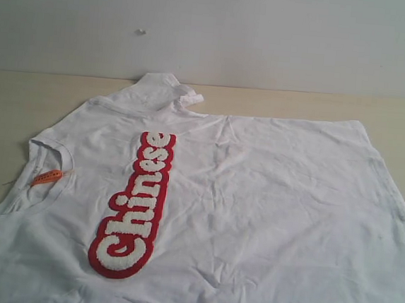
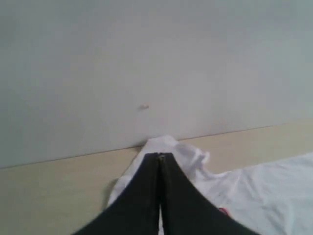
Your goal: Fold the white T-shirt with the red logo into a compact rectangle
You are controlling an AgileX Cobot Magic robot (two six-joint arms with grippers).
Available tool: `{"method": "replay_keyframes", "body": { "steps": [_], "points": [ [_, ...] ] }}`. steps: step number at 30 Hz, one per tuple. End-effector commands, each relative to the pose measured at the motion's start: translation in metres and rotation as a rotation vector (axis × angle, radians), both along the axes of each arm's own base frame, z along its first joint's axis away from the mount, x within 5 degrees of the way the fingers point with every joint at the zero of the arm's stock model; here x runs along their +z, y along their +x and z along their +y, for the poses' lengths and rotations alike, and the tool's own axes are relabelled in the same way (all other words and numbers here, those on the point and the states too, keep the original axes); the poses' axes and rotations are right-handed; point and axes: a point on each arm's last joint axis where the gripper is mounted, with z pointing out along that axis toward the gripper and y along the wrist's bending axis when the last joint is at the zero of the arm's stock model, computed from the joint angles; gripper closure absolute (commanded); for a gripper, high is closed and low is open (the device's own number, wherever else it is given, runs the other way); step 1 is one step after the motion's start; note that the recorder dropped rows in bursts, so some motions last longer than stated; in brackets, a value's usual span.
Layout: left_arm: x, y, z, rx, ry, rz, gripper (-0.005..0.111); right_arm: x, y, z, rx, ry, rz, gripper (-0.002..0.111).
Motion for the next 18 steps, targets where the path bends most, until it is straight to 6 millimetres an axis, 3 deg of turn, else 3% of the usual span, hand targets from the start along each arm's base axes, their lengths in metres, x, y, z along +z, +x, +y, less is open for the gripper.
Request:
{"method": "replay_keyframes", "body": {
  "steps": [1, 3, 5, 9, 12, 16, 18],
  "points": [
    [-0.031, 0.029, 0.008, 0.070, 0.185, 0.048, 0.107, -0.042, 0.051, -0.010, 0.021, -0.081, 0.183, 0.108],
    [-0.049, 0.041, 0.011, 0.101, 0.200, 0.103, 0.107, -0.063, 0.063, -0.018, -0.034, -0.107, 0.255, 0.108],
    [-0.067, 0.052, 0.018, 0.160, 0.226, 0.158, 0.107, -0.083, 0.070, -0.032, -0.127, -0.250, 0.350, 0.108],
    [-0.092, 0.066, 0.035, 0.317, 0.326, 0.221, 0.107, -0.092, 0.079, -0.060, -0.355, -0.455, 0.559, 0.108],
    [-0.105, 0.072, 0.048, 0.438, 0.401, 0.255, 0.107, -0.096, 0.094, -0.065, -0.367, -0.385, 0.725, 0.108],
    [-0.122, 0.079, 0.051, 0.420, 0.412, 0.352, 0.107, -0.100, 0.109, -0.058, -0.214, -0.255, 1.050, 0.108],
    [-0.127, 0.083, 0.045, 0.339, 0.490, 0.407, 0.107, -0.094, 0.112, -0.053, -0.162, -0.195, 1.131, 0.108]
  ]
}}
